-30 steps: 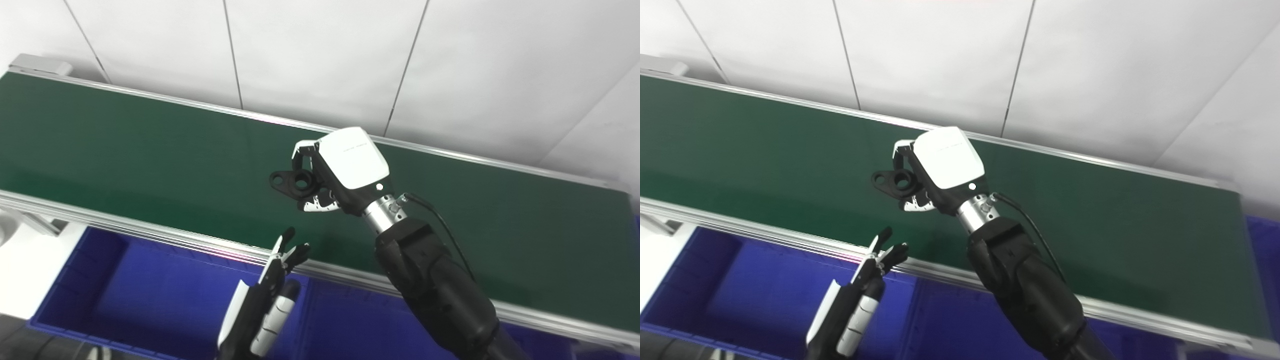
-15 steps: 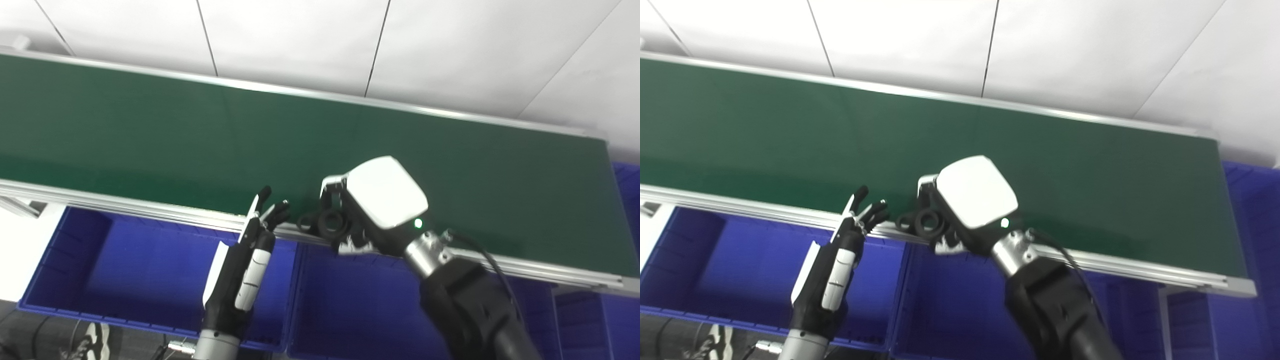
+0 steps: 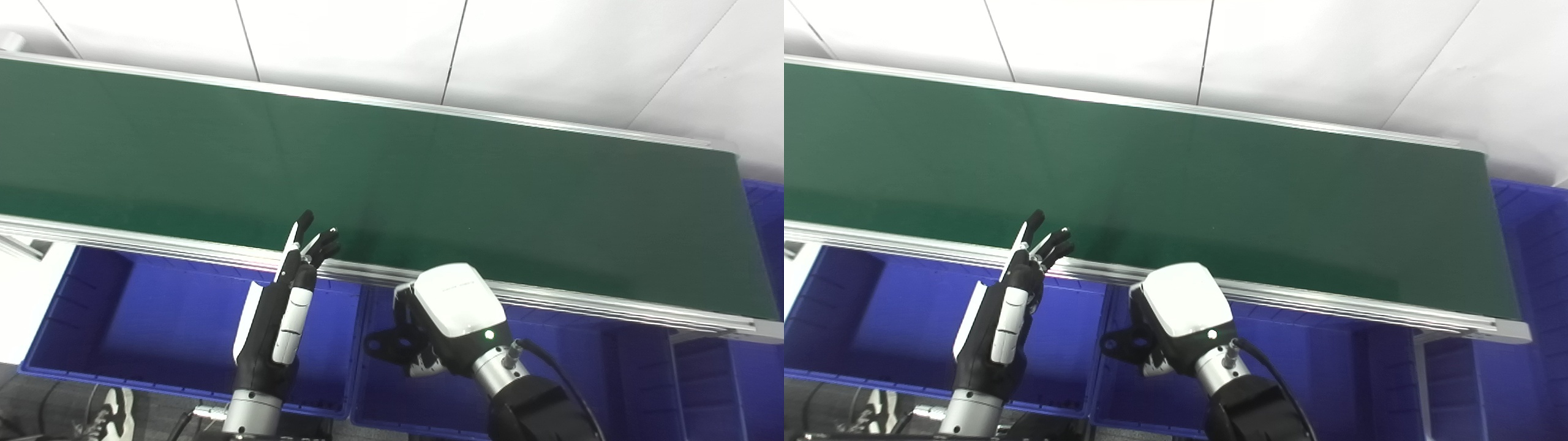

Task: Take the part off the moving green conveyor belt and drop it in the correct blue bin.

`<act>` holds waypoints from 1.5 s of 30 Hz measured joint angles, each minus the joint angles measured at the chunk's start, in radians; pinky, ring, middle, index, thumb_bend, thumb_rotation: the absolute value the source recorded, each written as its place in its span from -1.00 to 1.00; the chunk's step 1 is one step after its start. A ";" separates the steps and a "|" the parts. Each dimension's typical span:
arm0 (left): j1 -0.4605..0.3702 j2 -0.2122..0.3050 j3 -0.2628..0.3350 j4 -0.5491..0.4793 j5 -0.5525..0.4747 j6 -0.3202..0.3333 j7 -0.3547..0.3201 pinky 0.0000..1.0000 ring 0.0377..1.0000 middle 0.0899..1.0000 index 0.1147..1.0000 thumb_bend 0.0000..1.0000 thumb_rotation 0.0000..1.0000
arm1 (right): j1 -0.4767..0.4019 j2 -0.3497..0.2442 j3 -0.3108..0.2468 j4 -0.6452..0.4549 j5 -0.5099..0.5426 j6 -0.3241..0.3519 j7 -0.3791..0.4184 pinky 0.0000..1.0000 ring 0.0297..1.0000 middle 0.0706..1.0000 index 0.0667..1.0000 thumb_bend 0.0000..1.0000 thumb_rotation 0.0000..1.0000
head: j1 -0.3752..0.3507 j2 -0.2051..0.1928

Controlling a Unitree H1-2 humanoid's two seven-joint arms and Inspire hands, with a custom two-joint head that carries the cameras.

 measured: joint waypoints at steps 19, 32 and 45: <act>0.009 -0.024 0.009 0.029 0.016 -0.033 0.009 0.98 0.71 0.73 0.99 0.02 1.00 | -0.036 0.052 -0.022 0.104 -0.221 -0.008 0.277 0.35 0.57 0.72 0.74 1.00 0.84 | -0.008 -0.026; 0.013 0.030 0.025 0.039 -0.036 -0.028 -0.025 1.00 0.82 0.80 1.00 0.04 1.00 | 0.209 0.243 -0.221 -0.341 0.194 0.122 0.280 0.27 0.41 0.48 0.41 0.47 0.50 | -0.101 -0.080; -0.019 0.072 0.080 0.144 -0.066 -0.026 -0.039 1.00 1.00 1.00 1.00 0.06 1.00 | 0.304 0.243 -0.301 -0.090 0.964 -0.062 -0.424 0.85 0.81 0.85 0.82 0.46 0.96 | -0.196 -0.205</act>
